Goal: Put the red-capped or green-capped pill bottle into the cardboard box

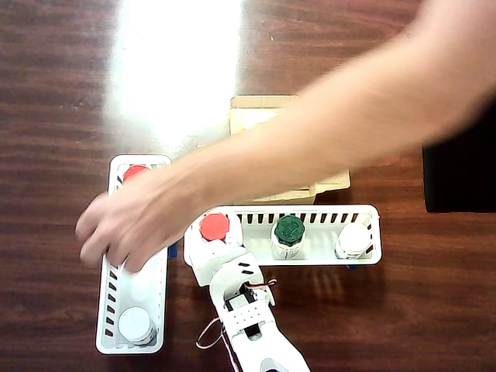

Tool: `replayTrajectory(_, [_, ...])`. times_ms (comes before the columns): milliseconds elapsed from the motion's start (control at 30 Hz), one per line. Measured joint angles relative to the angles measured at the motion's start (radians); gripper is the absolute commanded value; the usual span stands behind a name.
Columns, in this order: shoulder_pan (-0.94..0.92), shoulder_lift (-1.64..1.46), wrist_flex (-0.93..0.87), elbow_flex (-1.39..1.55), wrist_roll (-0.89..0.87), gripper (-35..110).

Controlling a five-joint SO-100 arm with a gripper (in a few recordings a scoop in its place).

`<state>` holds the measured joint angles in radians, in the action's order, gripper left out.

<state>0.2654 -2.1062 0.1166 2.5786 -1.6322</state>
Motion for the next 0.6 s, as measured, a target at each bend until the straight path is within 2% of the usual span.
replayTrajectory(267, [0.020,-0.129,-0.149,-0.002,0.064,1])
replayTrajectory(600, [0.044,-0.235,-0.502,-0.221,0.149,1])
